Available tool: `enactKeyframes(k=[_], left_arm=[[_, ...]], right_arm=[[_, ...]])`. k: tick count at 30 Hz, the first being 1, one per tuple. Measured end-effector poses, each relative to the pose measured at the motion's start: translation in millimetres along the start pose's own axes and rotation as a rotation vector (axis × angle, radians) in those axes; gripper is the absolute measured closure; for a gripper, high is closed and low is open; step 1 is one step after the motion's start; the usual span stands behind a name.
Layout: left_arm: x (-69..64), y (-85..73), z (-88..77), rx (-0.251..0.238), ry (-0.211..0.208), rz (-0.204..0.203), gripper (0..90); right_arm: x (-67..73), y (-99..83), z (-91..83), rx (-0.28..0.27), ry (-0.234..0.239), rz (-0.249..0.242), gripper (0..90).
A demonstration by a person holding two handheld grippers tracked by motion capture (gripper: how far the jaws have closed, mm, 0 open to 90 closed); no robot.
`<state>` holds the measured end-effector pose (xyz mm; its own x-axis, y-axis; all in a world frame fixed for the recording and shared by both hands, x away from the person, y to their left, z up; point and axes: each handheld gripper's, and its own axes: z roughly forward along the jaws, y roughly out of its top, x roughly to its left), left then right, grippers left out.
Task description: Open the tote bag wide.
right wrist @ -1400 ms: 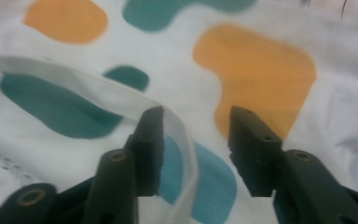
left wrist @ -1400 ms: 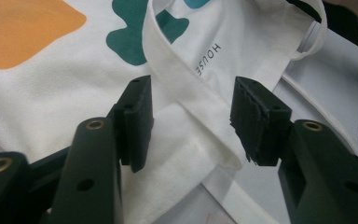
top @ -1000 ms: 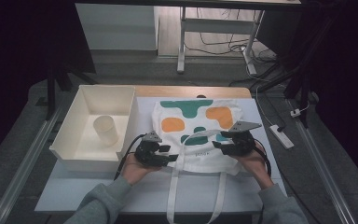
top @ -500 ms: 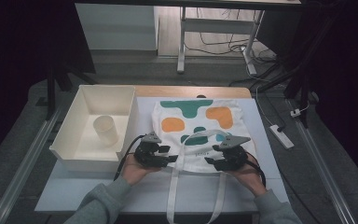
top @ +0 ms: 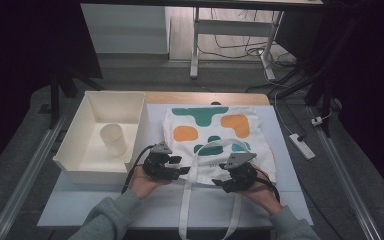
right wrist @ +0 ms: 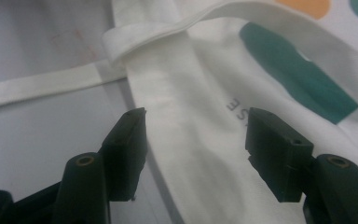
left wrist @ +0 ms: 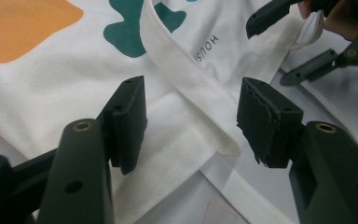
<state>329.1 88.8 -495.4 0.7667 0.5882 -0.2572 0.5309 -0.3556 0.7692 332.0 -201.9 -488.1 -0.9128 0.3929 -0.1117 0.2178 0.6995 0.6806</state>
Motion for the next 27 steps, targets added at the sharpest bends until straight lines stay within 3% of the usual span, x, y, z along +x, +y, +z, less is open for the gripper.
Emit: enactKeyframes(k=[6, 11, 18, 27], left_arm=[[-1.5, 0.1, 1.2, 0.003, -0.002, 0.008, 42.0], [-1.5, 0.0, 1.3, 0.004, -0.001, 0.007, 41.9], [-2.7, -0.4, 1.7, 0.007, 0.0, 0.015, 41.1], [-3.5, -1.5, 3.7, 0.014, -0.001, 0.016, 40.7]], right_arm=[[6.0, 0.7, 8.6, 0.037, 0.01, -0.045, 36.0], [7.1, -0.6, 12.7, 0.05, 0.016, -0.042, 35.6], [13.1, -0.5, 20.6, 0.103, -0.039, -0.11, 35.5], [12.5, -3.5, 29.0, 0.137, -0.076, -0.133, 36.4]])
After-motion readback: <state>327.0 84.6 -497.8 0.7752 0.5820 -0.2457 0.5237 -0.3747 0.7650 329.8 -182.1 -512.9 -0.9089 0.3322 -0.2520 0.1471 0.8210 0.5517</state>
